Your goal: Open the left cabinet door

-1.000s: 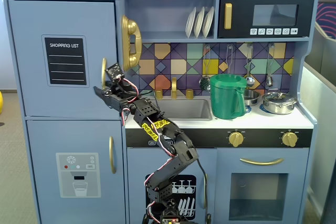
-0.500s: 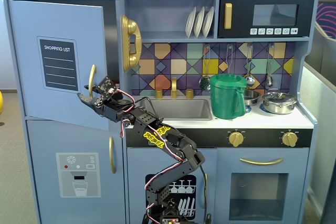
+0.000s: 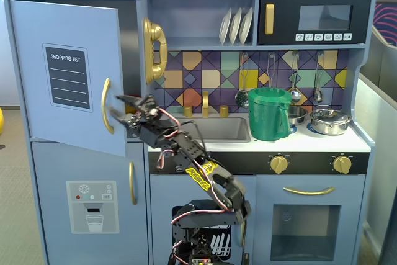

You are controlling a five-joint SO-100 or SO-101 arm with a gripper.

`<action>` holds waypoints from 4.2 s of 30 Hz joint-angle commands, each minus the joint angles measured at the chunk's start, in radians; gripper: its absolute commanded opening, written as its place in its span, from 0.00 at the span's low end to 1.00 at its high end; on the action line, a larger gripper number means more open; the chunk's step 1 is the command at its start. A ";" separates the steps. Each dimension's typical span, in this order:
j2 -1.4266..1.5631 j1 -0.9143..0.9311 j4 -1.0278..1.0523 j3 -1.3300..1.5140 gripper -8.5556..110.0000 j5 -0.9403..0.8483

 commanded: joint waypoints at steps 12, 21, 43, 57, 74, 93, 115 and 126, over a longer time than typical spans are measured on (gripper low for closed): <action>0.055 0.334 0.193 -0.015 0.11 0.225; -0.109 0.273 -0.011 0.025 0.11 0.202; -0.278 -0.247 -0.410 0.124 0.11 -0.015; -0.078 0.428 0.385 0.031 0.10 0.428; -0.089 0.867 1.289 0.169 0.09 0.934; 0.324 1.008 1.253 0.741 0.08 0.813; 0.408 1.049 1.347 0.848 0.07 0.667; 0.408 1.049 1.348 0.848 0.08 0.660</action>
